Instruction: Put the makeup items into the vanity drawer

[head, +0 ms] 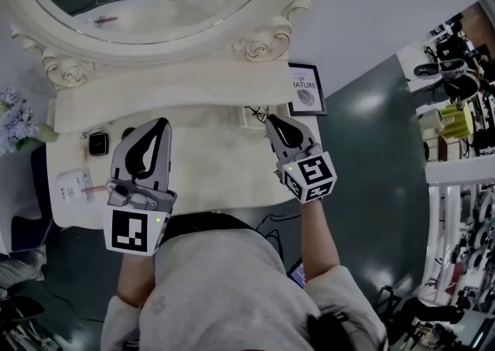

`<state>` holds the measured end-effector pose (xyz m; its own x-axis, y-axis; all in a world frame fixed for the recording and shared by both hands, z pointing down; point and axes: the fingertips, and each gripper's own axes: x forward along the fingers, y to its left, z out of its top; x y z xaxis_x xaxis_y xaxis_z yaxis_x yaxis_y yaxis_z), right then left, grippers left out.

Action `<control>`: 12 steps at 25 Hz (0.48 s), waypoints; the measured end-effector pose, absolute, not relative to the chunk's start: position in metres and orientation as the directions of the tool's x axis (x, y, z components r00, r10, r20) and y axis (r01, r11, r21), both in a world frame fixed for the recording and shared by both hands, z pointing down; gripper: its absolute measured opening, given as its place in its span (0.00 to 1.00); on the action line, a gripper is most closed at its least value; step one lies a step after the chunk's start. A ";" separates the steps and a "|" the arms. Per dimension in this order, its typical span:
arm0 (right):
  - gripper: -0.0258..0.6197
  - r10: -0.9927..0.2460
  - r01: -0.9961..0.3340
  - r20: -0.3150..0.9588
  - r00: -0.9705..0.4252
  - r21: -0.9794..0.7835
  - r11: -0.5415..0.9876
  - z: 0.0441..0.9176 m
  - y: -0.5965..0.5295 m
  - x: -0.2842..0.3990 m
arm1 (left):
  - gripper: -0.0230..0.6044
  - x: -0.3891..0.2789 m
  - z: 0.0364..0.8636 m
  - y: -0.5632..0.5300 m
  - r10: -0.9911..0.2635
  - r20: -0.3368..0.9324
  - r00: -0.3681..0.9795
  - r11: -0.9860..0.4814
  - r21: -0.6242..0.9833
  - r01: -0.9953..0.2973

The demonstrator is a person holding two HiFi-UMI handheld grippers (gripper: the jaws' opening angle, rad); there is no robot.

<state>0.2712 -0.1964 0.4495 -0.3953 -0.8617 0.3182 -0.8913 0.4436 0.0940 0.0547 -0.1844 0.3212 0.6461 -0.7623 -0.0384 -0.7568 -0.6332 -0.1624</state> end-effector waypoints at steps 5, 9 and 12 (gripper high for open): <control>0.09 -0.787 -0.803 0.435 -0.438 0.204 0.560 0.472 -0.208 0.271 | 0.06 0.052 0.324 -0.184 -0.792 -0.030 0.609 -0.597 -0.169 -0.784; 0.09 -0.718 -0.717 0.528 -0.453 0.263 0.646 0.493 -0.215 0.269 | 0.06 0.050 0.328 -0.182 -0.811 -0.010 0.585 -0.574 -0.177 -0.799; 0.09 -0.670 -0.655 0.595 -0.444 0.296 0.696 0.510 -0.218 0.269 | 0.06 0.046 0.329 -0.181 -0.824 -0.004 0.566 -0.557 -0.175 -0.812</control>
<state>0.2687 -0.2184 0.5102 -0.4438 -0.6705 0.5945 -0.6545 0.6957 0.2960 0.0461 -0.1812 0.3292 0.5660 -0.8244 -0.0041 -0.8121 -0.5567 -0.1750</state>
